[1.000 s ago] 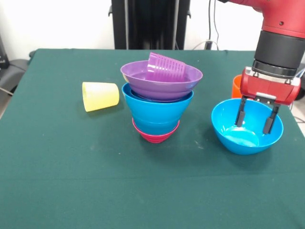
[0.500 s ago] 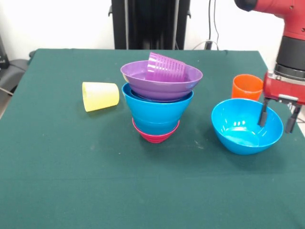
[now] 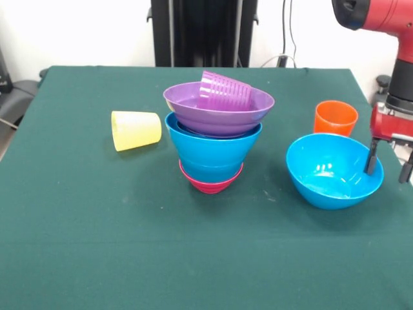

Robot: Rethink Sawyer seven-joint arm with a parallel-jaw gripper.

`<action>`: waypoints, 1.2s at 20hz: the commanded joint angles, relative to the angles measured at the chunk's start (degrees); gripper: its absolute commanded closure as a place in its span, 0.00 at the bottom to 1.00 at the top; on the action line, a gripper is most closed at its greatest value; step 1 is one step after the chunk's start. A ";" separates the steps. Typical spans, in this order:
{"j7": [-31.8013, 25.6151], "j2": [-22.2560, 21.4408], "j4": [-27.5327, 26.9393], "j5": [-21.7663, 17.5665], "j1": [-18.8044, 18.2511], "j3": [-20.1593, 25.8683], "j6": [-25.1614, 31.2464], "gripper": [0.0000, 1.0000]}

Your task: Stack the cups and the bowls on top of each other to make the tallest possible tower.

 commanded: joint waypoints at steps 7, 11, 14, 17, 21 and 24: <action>10.28 8.90 -6.65 3.65 -0.78 2.72 -3.65 0.00; 9.33 8.22 -5.96 3.16 -1.43 2.60 -3.61 0.00; 8.92 8.08 -5.47 2.65 -1.92 2.47 -3.98 0.00; 8.71 8.60 -5.29 2.32 -2.24 2.39 -4.92 0.00; 8.31 7.25 -3.91 1.65 -2.40 2.55 -4.84 0.00; 8.02 5.00 -1.91 1.09 -2.37 2.60 -3.85 0.00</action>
